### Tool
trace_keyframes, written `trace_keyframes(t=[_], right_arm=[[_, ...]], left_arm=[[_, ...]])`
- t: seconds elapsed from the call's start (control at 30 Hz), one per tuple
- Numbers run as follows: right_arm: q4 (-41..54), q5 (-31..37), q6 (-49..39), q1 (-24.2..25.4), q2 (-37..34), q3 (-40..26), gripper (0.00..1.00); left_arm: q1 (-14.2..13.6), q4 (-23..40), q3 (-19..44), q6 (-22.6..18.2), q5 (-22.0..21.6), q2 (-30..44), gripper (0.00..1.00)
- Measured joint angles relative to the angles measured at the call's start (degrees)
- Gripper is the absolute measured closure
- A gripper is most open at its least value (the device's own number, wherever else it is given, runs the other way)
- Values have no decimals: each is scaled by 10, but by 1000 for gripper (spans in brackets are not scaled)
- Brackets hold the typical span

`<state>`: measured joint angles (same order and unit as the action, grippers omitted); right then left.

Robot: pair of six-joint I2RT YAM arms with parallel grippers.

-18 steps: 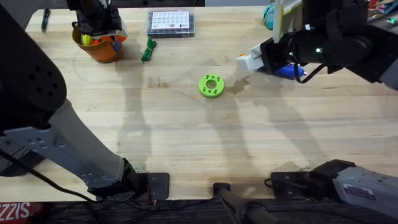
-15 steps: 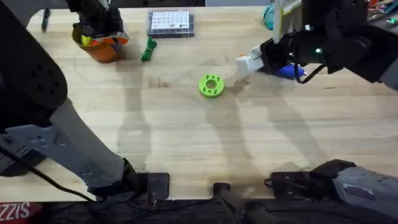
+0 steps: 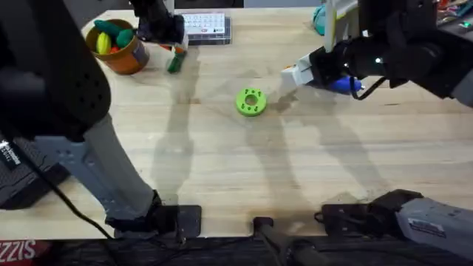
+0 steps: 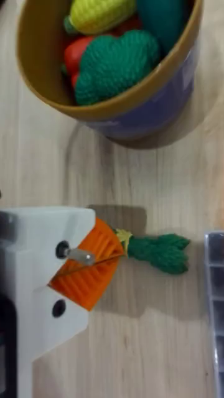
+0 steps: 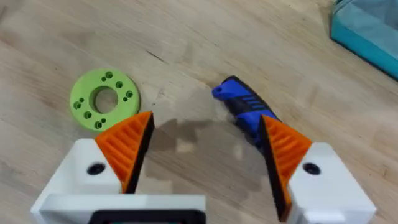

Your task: Pick up the gripper from the table and insert it into the empty holder that is missing its gripper. Then pick up a screw, insert it into the mounting hole, and use the screwdriver to tighten it. Finally, clean up the table by picking up the vegetable and placing it into the bucket.

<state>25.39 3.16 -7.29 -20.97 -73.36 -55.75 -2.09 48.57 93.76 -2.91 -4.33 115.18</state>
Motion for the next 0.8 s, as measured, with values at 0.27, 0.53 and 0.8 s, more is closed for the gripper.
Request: trace_keyframes(t=[0.27,0.53,0.8], right_arm=[[0,0,0,0,0,0,13],[2,0,0,0,0,0,13],[2,0,0,0,0,0,13]], left_arm=[[2,-18,-1,32,-2,43,534],[1,-25,-1,41,-5,42,249],[2,-25,-1,41,-21,42,247]])
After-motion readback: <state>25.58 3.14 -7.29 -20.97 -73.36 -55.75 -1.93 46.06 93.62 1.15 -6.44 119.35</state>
